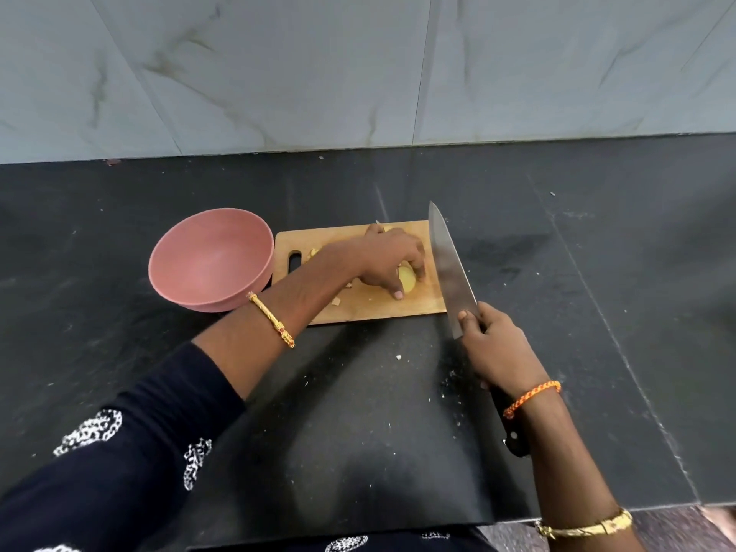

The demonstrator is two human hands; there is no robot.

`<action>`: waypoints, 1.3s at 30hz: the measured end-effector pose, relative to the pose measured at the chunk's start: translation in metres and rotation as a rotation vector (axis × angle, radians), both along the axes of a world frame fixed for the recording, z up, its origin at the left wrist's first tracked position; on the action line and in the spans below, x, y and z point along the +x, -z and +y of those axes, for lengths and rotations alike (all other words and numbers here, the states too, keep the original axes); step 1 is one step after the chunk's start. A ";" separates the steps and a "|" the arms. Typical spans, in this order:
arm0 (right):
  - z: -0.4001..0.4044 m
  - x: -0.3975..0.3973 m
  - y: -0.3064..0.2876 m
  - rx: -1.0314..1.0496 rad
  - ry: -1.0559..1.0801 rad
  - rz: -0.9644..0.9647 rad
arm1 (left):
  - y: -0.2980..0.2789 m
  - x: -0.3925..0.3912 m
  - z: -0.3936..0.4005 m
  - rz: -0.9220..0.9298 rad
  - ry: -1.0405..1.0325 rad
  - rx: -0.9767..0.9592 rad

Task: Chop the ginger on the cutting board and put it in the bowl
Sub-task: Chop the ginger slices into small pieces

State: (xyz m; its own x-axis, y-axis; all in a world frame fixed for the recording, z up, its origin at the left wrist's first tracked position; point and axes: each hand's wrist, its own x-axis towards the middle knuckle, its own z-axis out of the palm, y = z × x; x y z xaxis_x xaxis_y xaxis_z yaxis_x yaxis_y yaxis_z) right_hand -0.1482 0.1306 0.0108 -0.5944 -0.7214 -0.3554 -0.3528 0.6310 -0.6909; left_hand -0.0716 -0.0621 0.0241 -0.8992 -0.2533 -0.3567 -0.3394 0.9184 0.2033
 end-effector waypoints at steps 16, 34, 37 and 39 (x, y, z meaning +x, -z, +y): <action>-0.019 -0.016 -0.002 -0.046 -0.043 -0.140 | -0.009 -0.016 -0.013 0.007 0.047 -0.170; -0.020 -0.027 0.001 -0.095 -0.049 -0.228 | -0.001 -0.007 0.025 0.283 -0.557 0.116; -0.018 -0.029 0.000 -0.082 -0.062 -0.229 | 0.010 -0.005 0.041 0.367 -0.708 0.117; -0.014 -0.028 0.002 -0.080 -0.059 -0.213 | 0.015 -0.003 0.053 0.412 -0.754 0.082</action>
